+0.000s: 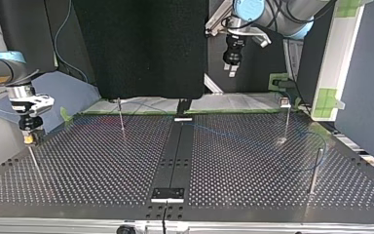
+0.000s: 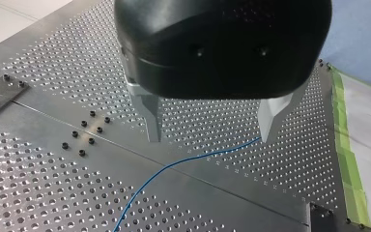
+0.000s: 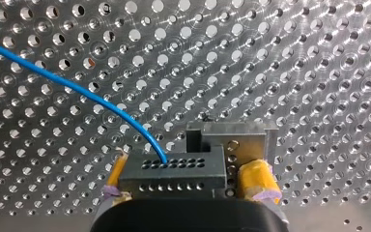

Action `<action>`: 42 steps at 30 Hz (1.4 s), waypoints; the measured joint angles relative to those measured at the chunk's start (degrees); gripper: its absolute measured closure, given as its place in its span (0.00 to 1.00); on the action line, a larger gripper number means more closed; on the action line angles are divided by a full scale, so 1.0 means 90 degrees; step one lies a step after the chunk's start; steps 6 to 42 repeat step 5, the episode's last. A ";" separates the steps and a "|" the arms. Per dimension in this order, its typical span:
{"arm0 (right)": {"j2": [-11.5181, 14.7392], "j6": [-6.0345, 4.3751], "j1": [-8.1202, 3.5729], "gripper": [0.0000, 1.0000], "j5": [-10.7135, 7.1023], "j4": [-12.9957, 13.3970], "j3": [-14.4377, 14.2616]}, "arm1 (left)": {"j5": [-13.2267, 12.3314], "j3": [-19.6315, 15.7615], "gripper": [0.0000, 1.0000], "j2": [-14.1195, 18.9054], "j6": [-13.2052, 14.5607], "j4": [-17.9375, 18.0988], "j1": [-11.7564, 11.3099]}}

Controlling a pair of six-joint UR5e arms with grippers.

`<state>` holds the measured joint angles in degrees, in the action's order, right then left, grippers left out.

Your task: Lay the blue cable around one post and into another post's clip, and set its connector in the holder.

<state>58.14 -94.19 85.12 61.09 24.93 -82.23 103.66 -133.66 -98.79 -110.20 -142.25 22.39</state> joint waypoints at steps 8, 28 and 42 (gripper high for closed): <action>0.0000 0.0000 0.0000 0.02 0.0000 0.0000 0.0000 | 0.0000 0.0000 0.02 0.0000 0.0000 0.0000 0.0000; 0.0000 0.0000 0.0000 0.02 0.0000 0.0000 0.0000 | 0.0000 0.0000 0.02 0.0000 0.0000 0.0000 0.0000; 0.0000 0.0000 0.0000 0.02 0.0000 0.0000 0.0000 | 0.0000 0.0000 0.02 0.0000 0.0000 0.0000 0.0000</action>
